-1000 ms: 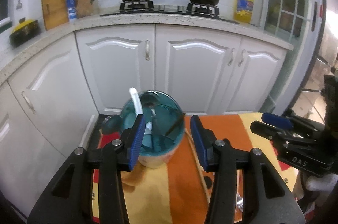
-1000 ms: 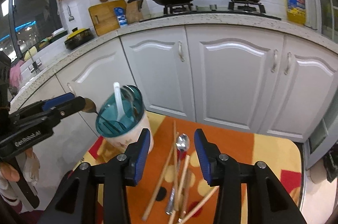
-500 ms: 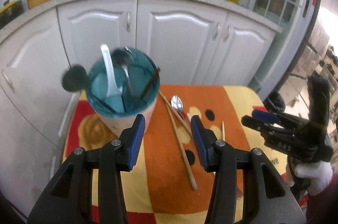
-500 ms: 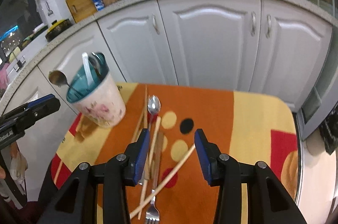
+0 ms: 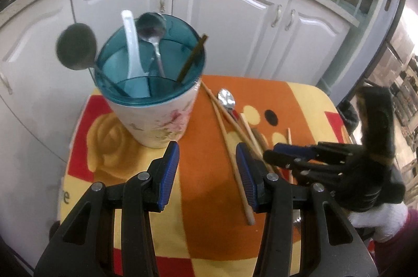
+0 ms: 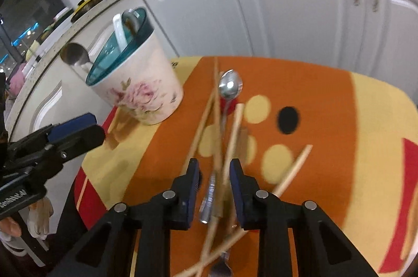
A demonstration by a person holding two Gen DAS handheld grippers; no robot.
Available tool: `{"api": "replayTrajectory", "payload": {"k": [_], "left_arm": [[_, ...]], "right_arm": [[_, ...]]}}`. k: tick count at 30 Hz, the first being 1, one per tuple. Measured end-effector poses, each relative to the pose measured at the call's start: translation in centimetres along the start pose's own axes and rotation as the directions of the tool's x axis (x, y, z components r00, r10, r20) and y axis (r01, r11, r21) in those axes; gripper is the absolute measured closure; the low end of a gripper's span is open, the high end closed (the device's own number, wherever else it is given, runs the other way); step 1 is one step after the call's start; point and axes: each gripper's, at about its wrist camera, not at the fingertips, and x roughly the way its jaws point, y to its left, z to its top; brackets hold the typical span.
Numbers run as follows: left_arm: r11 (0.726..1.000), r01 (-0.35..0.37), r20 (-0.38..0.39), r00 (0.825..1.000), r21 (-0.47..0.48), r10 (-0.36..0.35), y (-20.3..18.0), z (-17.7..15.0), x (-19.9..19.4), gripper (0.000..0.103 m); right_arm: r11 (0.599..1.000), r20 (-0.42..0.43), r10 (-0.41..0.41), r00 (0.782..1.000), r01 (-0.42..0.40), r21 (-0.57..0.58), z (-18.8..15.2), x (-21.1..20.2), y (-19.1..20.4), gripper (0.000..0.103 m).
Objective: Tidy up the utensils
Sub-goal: 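Move the right gripper over the chopsticks on the cloth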
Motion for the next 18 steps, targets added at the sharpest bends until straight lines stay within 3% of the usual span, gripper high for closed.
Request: {"api": "replayTrajectory", "payload": {"k": [7, 15, 18], "left_arm": [[1.000, -0.005, -0.008, 1.000, -0.010, 0.005, 0.6, -0.2, 0.3, 0.059], [1.000, -0.003, -0.027, 1.000, -0.007, 0.003, 0.2, -0.5, 1.2, 0.059], [1.000, -0.005, -0.033, 0.999, 0.005, 0.005, -0.2, -0.5, 1.5, 0.059]], "right_arm": [[0.997, -0.055, -0.079, 0.995, 0.078, -0.017, 0.0, 2.5, -0.2, 0.096], [0.998, -0.123, 0.047, 0.991, -0.040, 0.055, -1.5, 1.4, 0.2, 0.096], [0.999, -0.152, 0.032, 0.988, -0.027, 0.033, -2.4, 1.7, 1.0, 0.096]]}}
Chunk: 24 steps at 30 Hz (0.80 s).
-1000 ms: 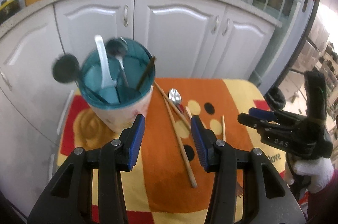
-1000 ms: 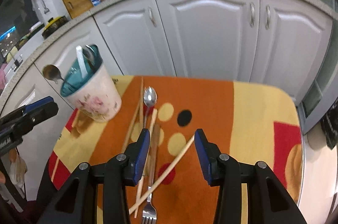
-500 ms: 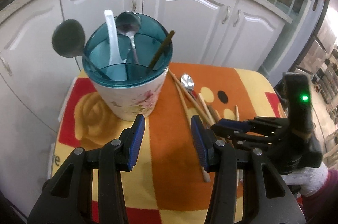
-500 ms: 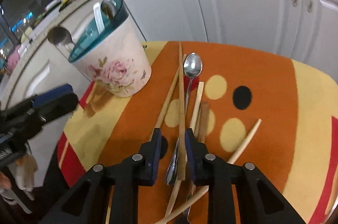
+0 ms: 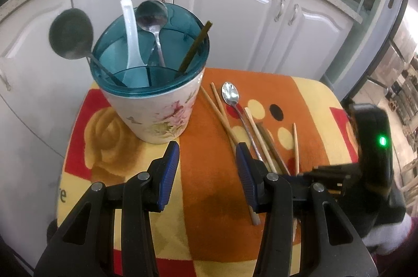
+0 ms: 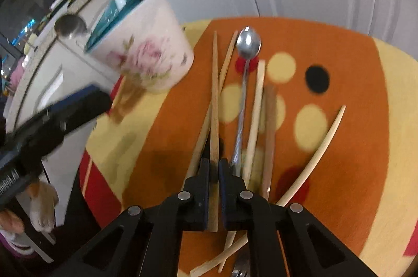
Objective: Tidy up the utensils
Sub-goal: 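Move the right gripper over the chopsticks on the cloth, then grasp a wooden chopstick with the left gripper while the right gripper grasps another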
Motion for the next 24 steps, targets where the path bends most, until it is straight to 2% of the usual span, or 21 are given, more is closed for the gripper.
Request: {"api": "replayTrajectory", "payload": {"k": [4, 6, 12, 15, 17, 20, 24], "left_arm": [[1.000, -0.001, -0.012, 1.000, 0.012, 0.001, -0.4, -0.1, 0.6, 0.059], [1.000, -0.001, -0.018, 1.000, 0.016, 0.001, -0.6, -0.1, 0.9, 0.059], [0.999, 0.032, -0.046, 0.998, 0.001, -0.032, -1.3, 0.0, 2.3, 0.059], [0.999, 0.042, -0.054, 0.998, 0.004, -0.042, -2.0, 0.4, 3.1, 0.059], [0.999, 0.044, -0.065, 0.997, 0.015, -0.043, -2.7, 0.5, 3.9, 0.059], [0.999, 0.037, -0.094, 0.995, 0.032, -0.034, -3.4, 0.4, 5.2, 0.059], [0.999, 0.030, -0.131, 0.991, 0.030, -0.026, -3.7, 0.3, 7.2, 0.059]], "right_arm": [[0.998, -0.029, 0.053, 0.998, -0.053, 0.019, -0.3, -0.2, 0.2, 0.095], [0.997, 0.019, 0.065, 0.998, -0.066, 0.031, -0.3, -1.9, -0.4, 0.094], [0.989, 0.115, -0.070, 0.991, 0.053, 0.137, 0.4, -5.0, -5.1, 0.093], [0.977, 0.141, -0.138, 0.980, 0.111, 0.183, 0.4, -5.8, -7.1, 0.087], [0.969, 0.145, -0.133, 0.980, 0.099, 0.226, 0.4, -5.8, -8.2, 0.075], [0.969, 0.135, -0.120, 0.984, 0.087, 0.230, 0.7, -5.1, -8.8, 0.075], [0.977, 0.109, -0.127, 0.986, 0.105, 0.187, 1.4, -3.3, -7.6, 0.075]]}}
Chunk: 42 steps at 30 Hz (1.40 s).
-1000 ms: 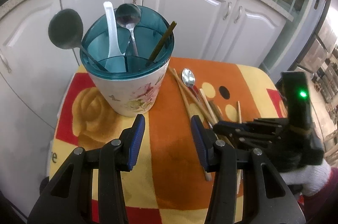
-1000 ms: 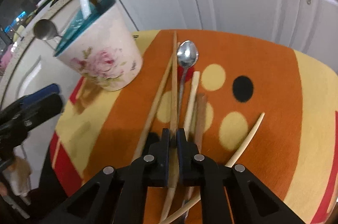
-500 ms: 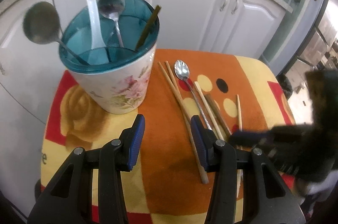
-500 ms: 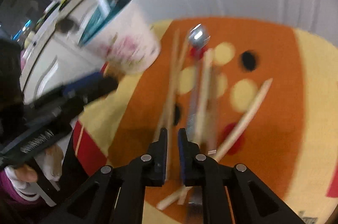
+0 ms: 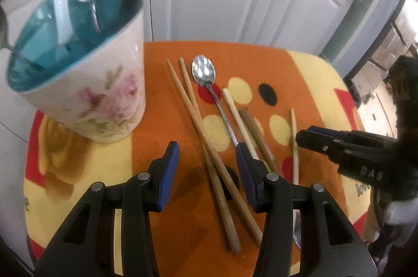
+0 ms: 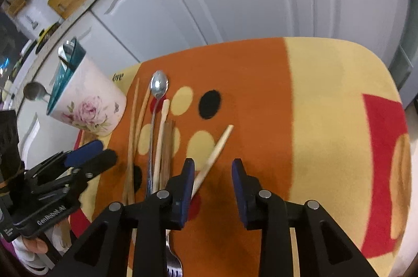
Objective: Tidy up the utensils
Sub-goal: 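Grasp a wooden chopstick with the left gripper while the right gripper grasps another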
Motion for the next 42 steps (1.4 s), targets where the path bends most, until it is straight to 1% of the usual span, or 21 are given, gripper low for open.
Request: {"api": "replayTrajectory", "payload": {"k": [2, 3, 4, 5, 7, 9, 11, 16, 20, 22, 23, 24, 25, 26, 28, 29, 32, 37, 42], "left_arm": [[1.000, 0.021, -0.026, 0.999, -0.018, -0.021, 0.2, 0.0, 1.0, 0.061], [0.999, 0.027, -0.035, 0.999, -0.023, -0.028, 0.3, -0.1, 1.3, 0.074], [0.999, 0.035, -0.055, 0.998, -0.022, -0.036, 0.4, -0.3, 1.7, 0.087], [0.998, 0.055, -0.061, 0.997, -0.024, -0.056, 0.6, -0.5, 1.8, 0.089], [0.998, 0.065, -0.052, 0.996, -0.016, -0.066, 0.9, -0.8, 1.2, 0.093], [0.997, 0.078, -0.062, 0.995, 0.000, -0.078, 1.0, -1.3, 0.7, 0.097], [0.993, 0.118, -0.090, 0.989, -0.008, -0.118, 1.4, -2.1, 0.1, 0.098], [0.990, 0.137, -0.123, 0.983, 0.022, -0.133, 1.8, -4.6, -1.8, 0.098], [0.989, 0.142, -0.148, 0.980, 0.051, -0.133, 1.5, -6.4, -2.8, 0.098], [0.988, 0.140, -0.159, 0.979, 0.066, -0.128, 1.5, -6.8, -3.1, 0.098], [0.988, 0.129, -0.161, 0.980, 0.079, -0.115, 1.4, -6.8, -3.2, 0.098], [0.989, 0.123, -0.160, 0.981, 0.085, -0.108, 1.3, -6.7, -3.2, 0.098], [0.989, 0.117, -0.148, 0.984, 0.088, -0.103, 1.3, -6.3, -3.3, 0.096], [0.990, 0.114, -0.140, 0.985, 0.088, -0.101, 1.2, -6.2, -3.3, 0.094], [0.991, 0.106, -0.112, 0.989, 0.083, -0.096, 1.3, -5.3, -3.6, 0.083], [0.991, 0.107, -0.103, 0.990, 0.081, -0.099, 1.3, -4.8, -3.6, 0.082], [0.992, 0.089, -0.074, 0.994, 0.088, -0.083, 1.2, -3.2, -3.2, 0.082], [0.992, 0.055, -0.066, 0.997, 0.115, -0.047, 0.2, -0.9, -1.2, 0.082], [0.983, 0.027, -0.064, 0.998, 0.182, -0.016, -1.3, 0.3, 0.4, 0.082]], "right_arm": [[1.000, -0.013, -0.016, 1.000, 0.016, -0.021, -0.1, 1.1, 0.6, 0.075], [0.998, 0.010, -0.036, 0.999, 0.036, -0.049, -0.1, 1.1, 1.0, 0.078], [0.996, 0.013, -0.054, 0.998, 0.055, -0.075, 0.0, 1.4, 1.5, 0.086], [0.994, 0.013, -0.066, 0.998, 0.067, -0.089, 0.0, 1.6, 1.7, 0.091], [0.993, 0.015, -0.062, 0.998, 0.063, -0.103, 0.0, 1.5, 1.6, 0.093], [0.992, 0.013, -0.064, 0.998, 0.065, -0.105, -0.1, 1.2, 1.3, 0.095], [0.994, 0.005, -0.058, 0.998, 0.058, -0.097, -0.2, 0.8, 0.6, 0.098], [0.995, -0.012, -0.051, 0.999, 0.050, -0.081, -1.0, -0.4, -0.7, 0.098], [0.998, -0.039, -0.027, 0.999, 0.025, -0.062, -1.6, -0.6, -1.1, 0.098], [0.998, -0.050, -0.021, 0.999, 0.018, -0.054, -1.6, -0.5, -1.1, 0.098], [0.998, -0.051, -0.025, 0.998, 0.022, -0.061, -1.6, -0.6, -1.1, 0.096], [0.997, -0.049, -0.030, 0.998, 0.027, -0.071, -1.6, -0.7, -1.0, 0.093], [0.996, -0.043, -0.036, 0.998, 0.033, -0.080, -1.5, -0.8, -0.8, 0.082], [0.996, -0.039, -0.036, 0.999, 0.032, -0.082, -1.5, -0.9, -0.7, 0.073], [0.995, -0.039, -0.038, 0.998, 0.034, -0.091, -1.3, -0.9, -0.6, 0.073], [0.993, -0.041, -0.052, 0.998, 0.048, -0.107, -1.2, -0.8, -0.4, 0.073], [0.990, -0.047, -0.069, 0.997, 0.063, -0.128, -0.9, -0.4, -0.4, 0.073], [0.988, -0.052, -0.061, 0.997, 0.053, -0.142, -0.4, -0.1, -0.3, 0.073], [0.984, -0.061, -0.067, 0.996, 0.056, -0.170, -0.3, 0.4, -0.1, 0.074]]}}
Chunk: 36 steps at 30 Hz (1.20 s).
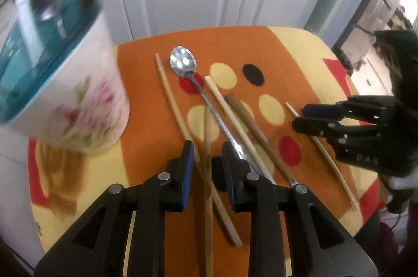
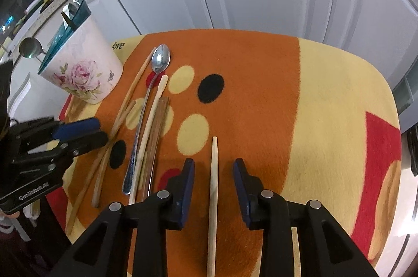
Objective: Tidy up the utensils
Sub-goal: 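Grasp a wooden chopstick with the left gripper while the right gripper grasps another, then lift both chopsticks and carry them over the floral cup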
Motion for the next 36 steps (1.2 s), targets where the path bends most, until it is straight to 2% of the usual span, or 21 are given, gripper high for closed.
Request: {"api": "replayTrajectory", "payload": {"k": [3, 5, 9, 11, 18, 26, 36], "left_arm": [[0.999, -0.013, -0.020, 1.000, 0.039, 0.014, -0.6, 0.8, 1.3, 0.083], [0.999, -0.011, -0.052, 0.999, 0.043, 0.013, -0.6, 0.9, 2.2, 0.097], [0.999, 0.036, -0.046, 0.998, 0.007, -0.035, 0.1, 0.7, 1.3, 0.099], [0.996, 0.086, -0.020, 0.996, -0.030, -0.087, 0.9, 0.7, -0.3, 0.099], [0.974, 0.201, 0.098, 0.977, -0.101, -0.192, 3.3, 0.3, -6.3, 0.099], [0.964, 0.240, 0.219, 0.952, -0.113, -0.211, 3.9, 0.2, -12.3, 0.099], [0.952, 0.284, 0.369, 0.902, -0.116, -0.224, 6.7, 1.4, -20.1, 0.099]], "right_arm": [[0.999, -0.005, -0.021, 1.000, 0.021, -0.025, 0.3, 0.2, 0.1, 0.087], [0.999, -0.008, -0.021, 1.000, 0.020, -0.030, 0.4, 0.2, 0.0, 0.098], [1.000, 0.036, 0.023, 0.999, -0.024, 0.017, 0.1, -1.3, -0.8, 0.098], [0.996, 0.089, 0.069, 0.994, -0.073, 0.044, -0.1, -3.0, -1.0, 0.098], [0.990, 0.233, 0.128, 0.964, -0.138, 0.030, -0.2, -8.3, 0.3, 0.098], [0.989, 0.302, 0.145, 0.942, -0.138, -0.045, 0.6, -11.3, 3.5, 0.098], [0.980, 0.376, 0.182, 0.908, -0.139, -0.139, 3.3, -15.0, 6.3, 0.098]]}}
